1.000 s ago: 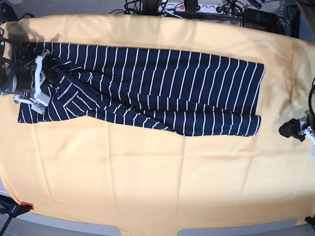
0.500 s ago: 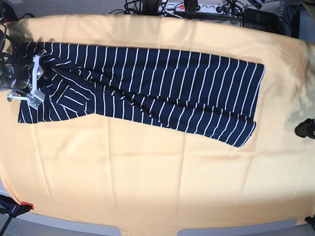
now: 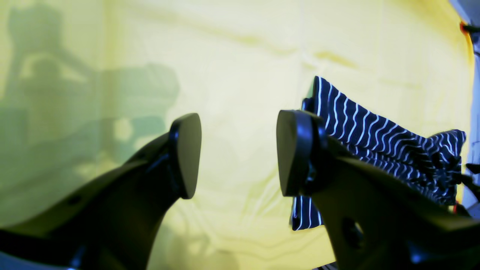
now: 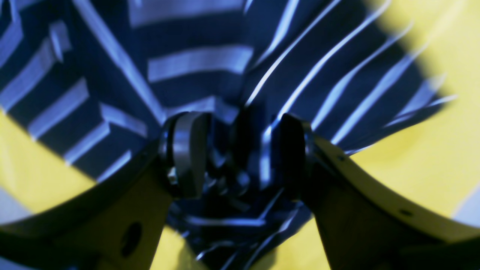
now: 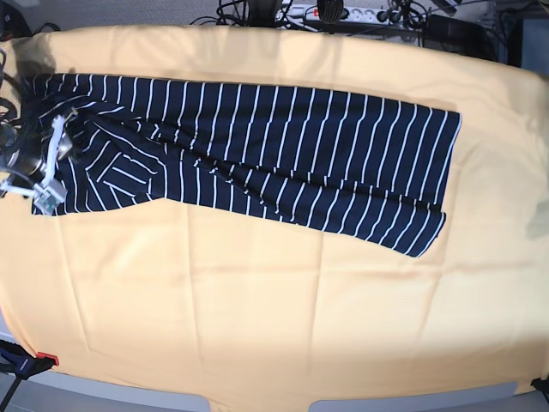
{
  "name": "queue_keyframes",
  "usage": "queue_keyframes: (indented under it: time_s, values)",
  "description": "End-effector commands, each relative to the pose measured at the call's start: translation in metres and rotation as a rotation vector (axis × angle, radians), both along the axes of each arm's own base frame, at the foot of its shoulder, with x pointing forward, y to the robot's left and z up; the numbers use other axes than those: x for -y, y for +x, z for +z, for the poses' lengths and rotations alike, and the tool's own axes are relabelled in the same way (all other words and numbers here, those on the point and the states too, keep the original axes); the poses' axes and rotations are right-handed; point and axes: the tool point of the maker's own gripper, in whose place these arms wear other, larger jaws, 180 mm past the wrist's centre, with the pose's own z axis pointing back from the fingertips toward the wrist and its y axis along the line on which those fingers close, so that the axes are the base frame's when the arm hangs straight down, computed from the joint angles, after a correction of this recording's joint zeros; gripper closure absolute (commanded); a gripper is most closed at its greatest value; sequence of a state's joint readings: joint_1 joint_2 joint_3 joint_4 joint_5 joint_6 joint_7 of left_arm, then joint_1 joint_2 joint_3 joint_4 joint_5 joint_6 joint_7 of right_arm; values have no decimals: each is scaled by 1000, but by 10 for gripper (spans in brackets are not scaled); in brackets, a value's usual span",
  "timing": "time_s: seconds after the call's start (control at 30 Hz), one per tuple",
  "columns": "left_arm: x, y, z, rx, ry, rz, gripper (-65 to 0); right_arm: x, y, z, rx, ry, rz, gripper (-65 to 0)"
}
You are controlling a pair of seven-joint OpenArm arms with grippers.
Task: Fold the T-shirt properly
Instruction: 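Lift the hem edge with both grippers and fold it over the shirt body, then grasp the shirt's hem end with the left gripper and pull it straight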
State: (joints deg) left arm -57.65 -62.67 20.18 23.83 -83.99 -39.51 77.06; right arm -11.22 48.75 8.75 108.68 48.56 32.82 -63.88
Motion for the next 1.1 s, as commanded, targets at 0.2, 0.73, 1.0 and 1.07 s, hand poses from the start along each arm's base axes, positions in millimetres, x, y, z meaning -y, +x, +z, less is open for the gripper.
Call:
queue_keyframes:
  time_s: [0.2, 0.73, 1.0, 1.07]
  values:
    - [23, 15, 23, 47, 36, -118, -307, -7, 27, 75, 278, 116, -25, -332]
    - [221, 102, -41, 159, -144, -428, -314, 35, 19, 91, 384, 166, -246, -332]
    - [240, 92, -123, -50, -126, -313, -317, 47, 17, 86, 381, 98, -270, -332]
    - [240, 91, -130, -69, -113, -296, -316, 46, 17, 86, 382, 101, -269, -332]
